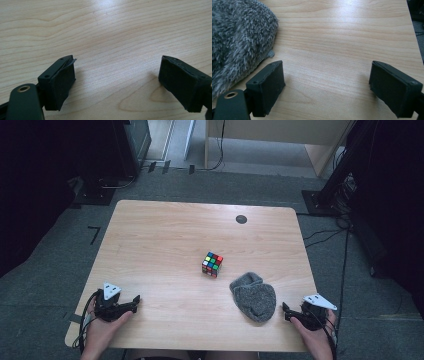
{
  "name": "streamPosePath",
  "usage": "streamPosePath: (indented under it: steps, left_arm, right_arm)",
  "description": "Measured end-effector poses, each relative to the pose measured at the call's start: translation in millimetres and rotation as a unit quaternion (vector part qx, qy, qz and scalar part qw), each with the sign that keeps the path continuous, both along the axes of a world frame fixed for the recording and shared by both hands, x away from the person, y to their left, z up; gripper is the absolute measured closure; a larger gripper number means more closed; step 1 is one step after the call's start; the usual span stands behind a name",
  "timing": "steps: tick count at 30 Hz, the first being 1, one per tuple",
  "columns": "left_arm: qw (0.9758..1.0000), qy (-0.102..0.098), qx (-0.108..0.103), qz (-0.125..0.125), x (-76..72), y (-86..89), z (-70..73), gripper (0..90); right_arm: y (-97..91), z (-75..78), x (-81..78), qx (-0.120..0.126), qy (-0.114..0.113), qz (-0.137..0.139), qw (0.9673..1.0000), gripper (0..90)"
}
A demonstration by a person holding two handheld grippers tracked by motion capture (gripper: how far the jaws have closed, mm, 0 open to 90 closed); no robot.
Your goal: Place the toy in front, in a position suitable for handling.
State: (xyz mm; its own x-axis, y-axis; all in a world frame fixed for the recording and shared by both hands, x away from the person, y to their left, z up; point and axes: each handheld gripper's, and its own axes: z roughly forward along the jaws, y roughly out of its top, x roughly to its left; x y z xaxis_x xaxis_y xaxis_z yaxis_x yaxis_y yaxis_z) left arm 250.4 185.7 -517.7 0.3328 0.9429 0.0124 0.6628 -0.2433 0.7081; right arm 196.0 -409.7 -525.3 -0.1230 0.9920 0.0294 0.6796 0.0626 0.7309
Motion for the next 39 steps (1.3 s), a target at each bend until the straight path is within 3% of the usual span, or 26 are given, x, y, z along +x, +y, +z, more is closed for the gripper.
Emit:
streamPosePath:
  steps: [9,10,13,15,19,25,30,32,39]
  left_arm:
    - [1.0000,0.001,0.000,-0.001,0.9,-1.1,-0.2,12.3]
    - [1.0000,0.002,0.000,-0.003,1.0,-1.4,-0.3,11.9]
    - [1.0000,0.003,0.001,-0.005,1.2,-1.5,-0.3,11.1]
    - [1.0000,0.003,0.001,-0.005,1.5,-1.8,-0.3,10.9]
    - [1.0000,0.004,0.001,-0.004,3.0,-3.0,-0.4,10.0]
    - [1.0000,0.004,0.000,-0.004,3.5,-3.3,-0.4,9.9]
    - [1.0000,0.004,0.000,-0.004,3.5,-3.3,-0.4,9.9]
    - [1.0000,0.004,0.000,-0.004,3.6,-3.4,-0.4,9.9]
    - [0.9999,0.004,0.001,-0.010,4.7,-4.1,-0.4,9.9]
  right_arm:
    - [-0.1,1.9,-1.9,-0.005,-0.002,-0.005,1.0000,18.4]
    - [1.9,3.8,-2.3,-0.015,-0.006,-0.004,0.9999,18.9]
    - [5.4,8.2,-2.0,-0.011,-0.015,0.002,0.9998,18.8]
    - [14.4,20.7,-2.6,0.008,-0.040,0.009,0.9991,18.8]
    - [33.7,37.1,-5.0,0.023,-0.068,0.031,0.9969,18.8]
    - [60.6,48.4,-5.3,0.050,-0.083,0.061,0.9934,18.9]
    - [78.3,47.8,-4.2,0.054,-0.081,0.086,0.9915,21.0]
    - [91.7,44.3,-2.4,0.051,-0.074,0.110,0.9899,23.4]
    - [106.6,30.7,6.1,0.038,-0.053,0.116,0.9911,23.7]
